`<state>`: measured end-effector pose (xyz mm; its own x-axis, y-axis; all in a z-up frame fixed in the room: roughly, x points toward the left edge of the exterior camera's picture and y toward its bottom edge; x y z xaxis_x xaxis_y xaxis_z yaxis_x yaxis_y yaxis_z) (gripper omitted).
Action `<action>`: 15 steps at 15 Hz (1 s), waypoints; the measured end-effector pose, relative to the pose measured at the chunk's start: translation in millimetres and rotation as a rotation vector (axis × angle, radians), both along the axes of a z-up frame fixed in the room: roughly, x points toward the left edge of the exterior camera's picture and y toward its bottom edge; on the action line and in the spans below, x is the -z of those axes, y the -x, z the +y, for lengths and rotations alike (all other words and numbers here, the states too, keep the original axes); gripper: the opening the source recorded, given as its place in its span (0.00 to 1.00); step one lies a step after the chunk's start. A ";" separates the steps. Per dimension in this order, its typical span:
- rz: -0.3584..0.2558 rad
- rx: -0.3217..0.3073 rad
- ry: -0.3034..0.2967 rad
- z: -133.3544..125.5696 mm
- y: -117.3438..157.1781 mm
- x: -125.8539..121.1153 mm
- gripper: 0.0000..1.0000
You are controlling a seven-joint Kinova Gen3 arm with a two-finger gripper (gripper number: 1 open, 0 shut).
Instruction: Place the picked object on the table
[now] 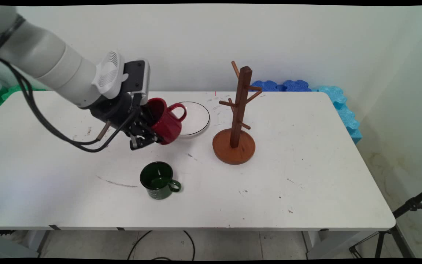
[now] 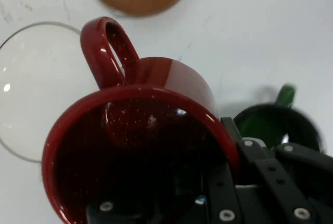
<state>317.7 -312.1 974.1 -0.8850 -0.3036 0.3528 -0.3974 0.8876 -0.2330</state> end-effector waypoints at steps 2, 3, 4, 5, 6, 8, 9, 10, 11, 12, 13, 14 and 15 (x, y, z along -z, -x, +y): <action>-0.046 0.020 -0.009 -9.0 -0.1 3.3 0.00; -0.064 0.028 -0.012 -12.9 0.1 5.0 0.00; -0.087 0.038 -0.019 -18.4 0.7 7.5 0.00; -0.112 0.048 -0.027 -25.1 1.9 11.3 0.00; -0.132 0.057 -0.039 -32.0 4.0 16.0 0.00; -0.163 0.068 -0.063 -45.1 9.0 26.0 0.00; -0.176 0.071 -0.077 -52.4 12.1 32.2 0.00; -0.185 0.071 -0.091 -58.1 14.7 37.8 0.00; -0.192 0.072 -0.109 -65.1 18.5 44.8 0.00; -0.198 0.070 -0.128 -71.5 22.2 51.8 0.00; -0.200 0.068 -0.144 -76.5 25.6 57.9 0.00; -0.201 0.065 -0.165 -81.4 29.3 65.2 0.00; -0.203 0.063 -0.182 -86.4 32.7 72.1 0.00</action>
<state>285.0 -398.5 902.0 -0.9511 -0.2882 0.1112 -0.3019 0.9436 -0.1362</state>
